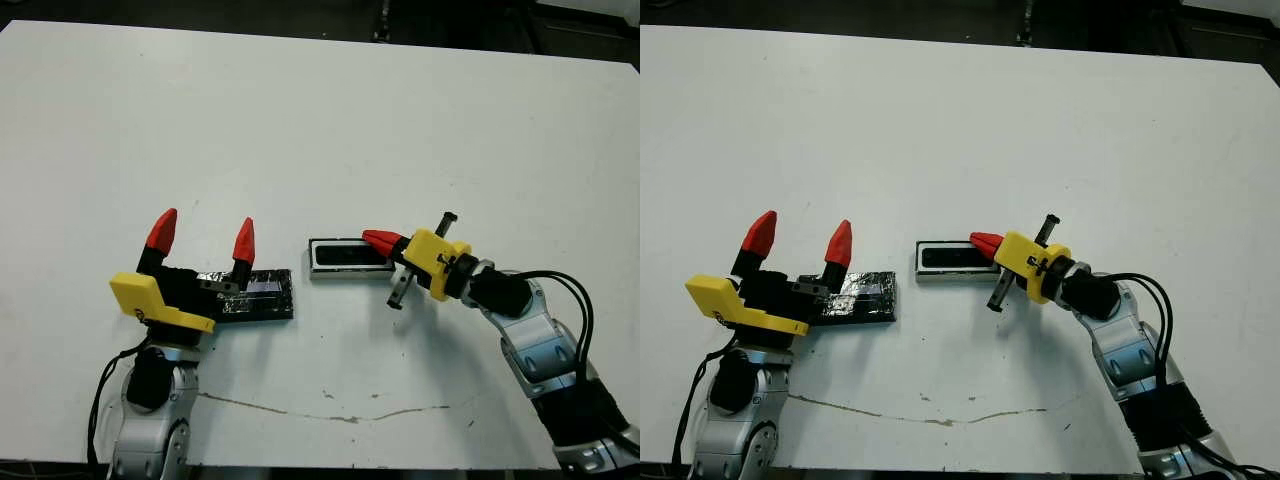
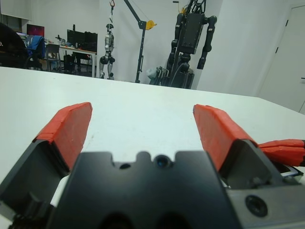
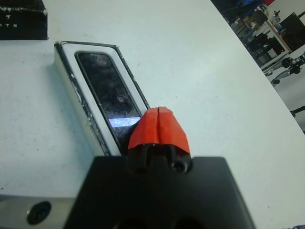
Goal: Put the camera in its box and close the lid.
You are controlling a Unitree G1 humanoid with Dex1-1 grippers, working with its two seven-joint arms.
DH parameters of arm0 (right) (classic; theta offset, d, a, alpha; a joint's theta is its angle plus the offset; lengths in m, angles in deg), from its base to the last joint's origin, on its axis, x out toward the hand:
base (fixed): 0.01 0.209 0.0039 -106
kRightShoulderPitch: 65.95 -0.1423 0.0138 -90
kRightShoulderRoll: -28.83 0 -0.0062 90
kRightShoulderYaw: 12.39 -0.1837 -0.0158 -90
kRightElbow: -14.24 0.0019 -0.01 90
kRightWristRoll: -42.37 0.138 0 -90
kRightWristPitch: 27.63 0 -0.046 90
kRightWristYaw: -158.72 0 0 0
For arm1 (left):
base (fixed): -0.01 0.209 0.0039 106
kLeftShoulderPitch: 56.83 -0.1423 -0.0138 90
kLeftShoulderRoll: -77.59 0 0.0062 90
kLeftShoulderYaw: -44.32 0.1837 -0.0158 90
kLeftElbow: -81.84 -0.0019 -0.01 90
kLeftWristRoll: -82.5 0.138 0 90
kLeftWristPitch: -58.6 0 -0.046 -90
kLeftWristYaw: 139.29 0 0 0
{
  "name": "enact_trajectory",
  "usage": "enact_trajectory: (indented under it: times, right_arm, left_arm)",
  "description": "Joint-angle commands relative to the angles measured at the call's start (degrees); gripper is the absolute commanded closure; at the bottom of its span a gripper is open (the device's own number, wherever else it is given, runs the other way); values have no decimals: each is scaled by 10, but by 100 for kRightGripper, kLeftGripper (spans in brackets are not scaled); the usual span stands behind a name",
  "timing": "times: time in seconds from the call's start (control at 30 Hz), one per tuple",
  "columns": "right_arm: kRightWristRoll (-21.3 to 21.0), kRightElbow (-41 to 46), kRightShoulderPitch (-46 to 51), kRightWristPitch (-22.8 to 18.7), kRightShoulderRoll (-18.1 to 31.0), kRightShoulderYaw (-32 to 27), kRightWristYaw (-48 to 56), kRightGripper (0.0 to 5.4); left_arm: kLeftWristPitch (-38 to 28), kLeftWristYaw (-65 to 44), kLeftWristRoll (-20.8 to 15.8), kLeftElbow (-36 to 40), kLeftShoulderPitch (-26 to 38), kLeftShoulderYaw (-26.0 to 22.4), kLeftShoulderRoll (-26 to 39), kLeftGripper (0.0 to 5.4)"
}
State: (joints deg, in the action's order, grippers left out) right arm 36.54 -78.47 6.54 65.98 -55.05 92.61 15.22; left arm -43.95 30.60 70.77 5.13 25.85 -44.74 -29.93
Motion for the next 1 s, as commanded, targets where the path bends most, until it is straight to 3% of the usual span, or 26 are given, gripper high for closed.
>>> enact_trajectory:
  times: [0.03,0.37,0.5,0.73,0.87,1.0]
  right_arm:
    - [-17,-37,38,-3,22,10,7,539]
    - [-1,-51,57,12,44,5,22,539]
    - [42,-8,59,-4,45,-35,15,539]
    - [205,129,88,-31,10,-187,-30,539]
    - [291,168,131,-31,-15,-242,-43,539]
    - [365,203,179,-59,-43,-276,-69,539]
  left_arm:
    - [4,3,-1,1,-11,0,0,0]
    - [1,3,2,-1,-10,1,0,0]
    - [-2,2,3,-1,-9,-1,2,0]
    - [-1,-4,0,4,-9,-4,9,0]
    - [2,0,15,18,-7,-10,20,0]
    - [6,0,26,34,-3,-17,36,0]
